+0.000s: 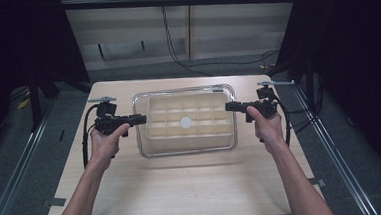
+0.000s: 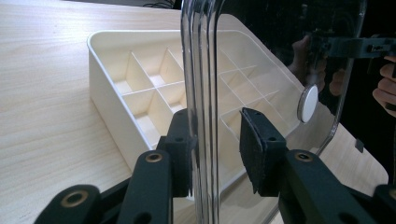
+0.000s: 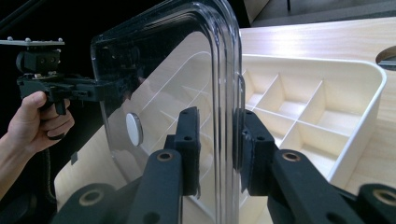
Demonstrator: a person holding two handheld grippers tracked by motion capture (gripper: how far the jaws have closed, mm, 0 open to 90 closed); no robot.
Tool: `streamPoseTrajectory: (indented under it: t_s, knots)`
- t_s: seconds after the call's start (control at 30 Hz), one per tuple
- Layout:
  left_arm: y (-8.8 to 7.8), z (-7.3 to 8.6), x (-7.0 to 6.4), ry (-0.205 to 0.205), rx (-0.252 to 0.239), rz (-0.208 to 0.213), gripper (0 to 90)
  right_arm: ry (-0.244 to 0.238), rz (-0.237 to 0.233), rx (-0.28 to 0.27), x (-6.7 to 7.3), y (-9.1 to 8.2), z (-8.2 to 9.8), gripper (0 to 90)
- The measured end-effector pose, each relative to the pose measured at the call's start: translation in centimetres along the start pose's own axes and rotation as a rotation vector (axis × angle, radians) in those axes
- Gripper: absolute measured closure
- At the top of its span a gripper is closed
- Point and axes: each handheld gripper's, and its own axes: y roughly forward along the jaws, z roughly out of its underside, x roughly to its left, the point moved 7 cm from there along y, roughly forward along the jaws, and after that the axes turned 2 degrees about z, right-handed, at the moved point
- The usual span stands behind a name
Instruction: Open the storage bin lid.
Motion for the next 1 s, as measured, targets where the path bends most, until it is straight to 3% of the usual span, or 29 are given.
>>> streamPoseTrajectory:
  t_s: [0.53,1.0]
  knots:
    - [-1.3,1.0,-1.3,0.024,-0.001,-0.001,65.8,0.006,-0.018,-0.002,1.5,-1.2,1.6,73.5]
    - [-2.0,2.2,-1.5,0.007,-0.018,0.021,65.7,-0.002,-0.032,0.000,2.8,-1.7,3.0,74.7]
